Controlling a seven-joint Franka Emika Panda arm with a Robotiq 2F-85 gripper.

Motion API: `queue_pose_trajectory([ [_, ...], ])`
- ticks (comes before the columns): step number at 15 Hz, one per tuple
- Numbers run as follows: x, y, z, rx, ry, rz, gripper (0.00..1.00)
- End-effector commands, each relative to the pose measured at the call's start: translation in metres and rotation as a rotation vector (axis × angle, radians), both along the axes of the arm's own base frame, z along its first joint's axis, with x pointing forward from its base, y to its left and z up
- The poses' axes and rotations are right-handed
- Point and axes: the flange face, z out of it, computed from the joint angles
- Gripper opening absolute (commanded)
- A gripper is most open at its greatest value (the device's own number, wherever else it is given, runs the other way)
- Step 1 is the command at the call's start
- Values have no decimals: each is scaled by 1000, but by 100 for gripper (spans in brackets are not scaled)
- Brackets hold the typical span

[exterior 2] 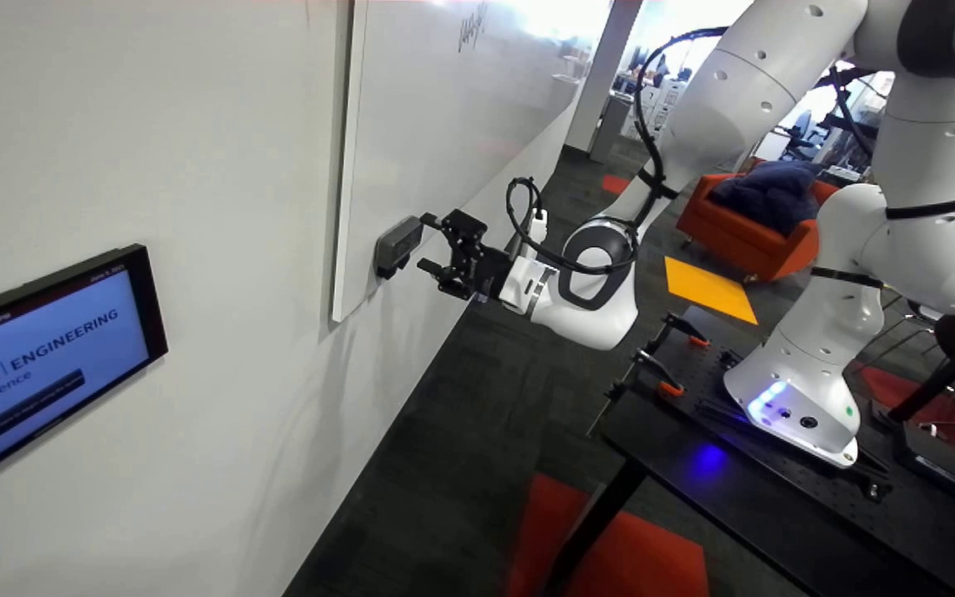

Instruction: Use the gray eraser to erase the white board

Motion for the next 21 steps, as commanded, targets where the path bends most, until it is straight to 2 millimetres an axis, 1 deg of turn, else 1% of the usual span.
queue_pose_trajectory([
  [1,11,5,8,-13,29,6,100],
  [6,18,10,8,-22,66,18,100],
  [9,23,10,8,-22,61,17,100],
  [15,30,0,-2,-28,64,2,100],
  [21,33,2,-12,20,74,9,100],
])
